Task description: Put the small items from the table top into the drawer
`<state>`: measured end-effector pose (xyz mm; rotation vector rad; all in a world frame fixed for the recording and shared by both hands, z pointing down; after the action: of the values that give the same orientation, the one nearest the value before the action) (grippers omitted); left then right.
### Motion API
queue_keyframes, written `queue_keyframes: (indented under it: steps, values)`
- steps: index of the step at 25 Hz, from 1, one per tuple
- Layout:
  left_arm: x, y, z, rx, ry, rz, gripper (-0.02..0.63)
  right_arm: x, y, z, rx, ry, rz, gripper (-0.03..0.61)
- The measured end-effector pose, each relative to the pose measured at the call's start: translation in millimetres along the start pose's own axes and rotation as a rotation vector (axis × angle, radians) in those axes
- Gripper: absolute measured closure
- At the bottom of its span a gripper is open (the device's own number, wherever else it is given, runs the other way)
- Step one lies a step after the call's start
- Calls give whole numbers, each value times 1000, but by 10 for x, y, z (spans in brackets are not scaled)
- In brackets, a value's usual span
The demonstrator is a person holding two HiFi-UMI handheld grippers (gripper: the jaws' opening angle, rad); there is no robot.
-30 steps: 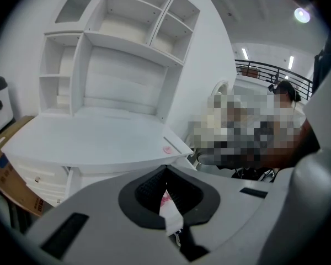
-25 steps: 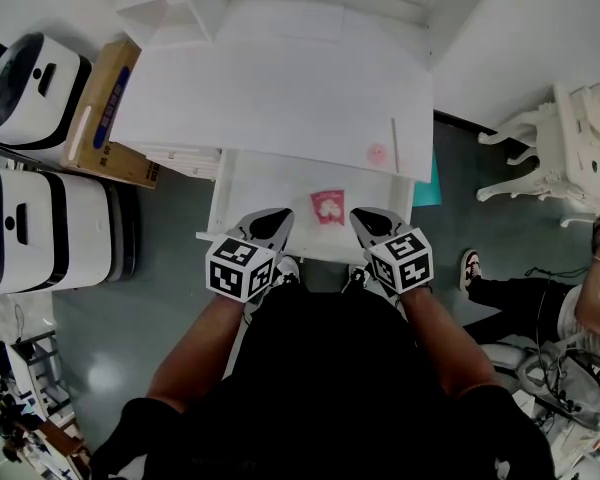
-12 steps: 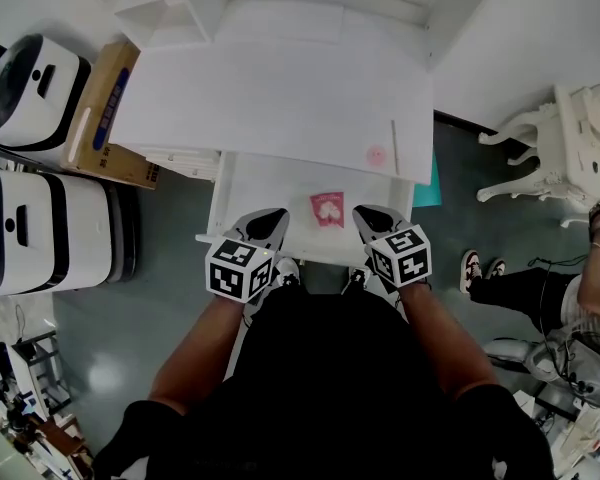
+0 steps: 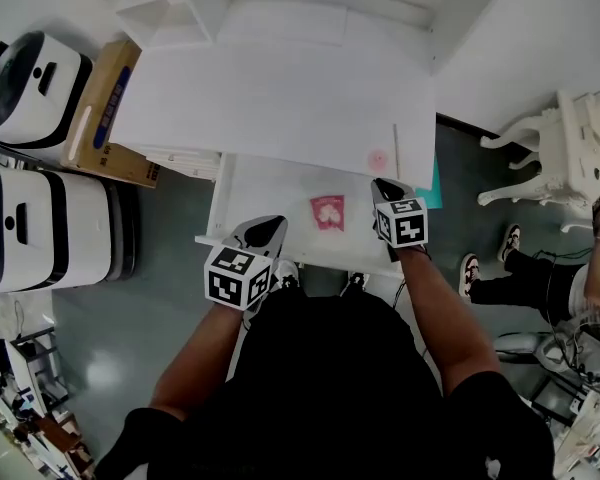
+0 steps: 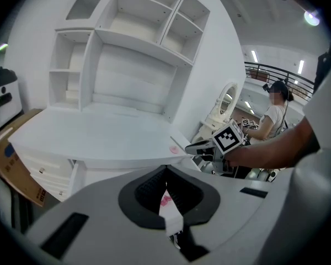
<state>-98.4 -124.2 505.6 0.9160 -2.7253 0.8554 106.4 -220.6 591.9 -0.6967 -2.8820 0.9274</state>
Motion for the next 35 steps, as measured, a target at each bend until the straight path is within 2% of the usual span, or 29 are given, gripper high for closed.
queue_keyframes:
  steps: [9, 14, 29, 35]
  values:
    - [37, 59, -30, 5, 18, 27, 604, -377, -358, 69, 24, 61, -80, 545]
    - [58, 87, -53, 9, 23, 40, 604, -470, -516, -8, 65, 83, -78, 491]
    - [68, 141, -83, 12, 36, 58, 604, -567, -779, -77, 154, 84, -93, 486]
    - [86, 164, -97, 10, 42, 65, 604, -572, -764, -61, 144, 103, -90, 511]
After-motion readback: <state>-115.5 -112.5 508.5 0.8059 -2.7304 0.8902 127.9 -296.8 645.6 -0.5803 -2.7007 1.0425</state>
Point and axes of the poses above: the fingertips, and each gripper's own axes: y backward along the fingers, x to its left, z out of its top, the point moved 1 cm from there along y, backward along the fingers, and after that the axes turned 10 degrees about -x, right-handed, at the moved point
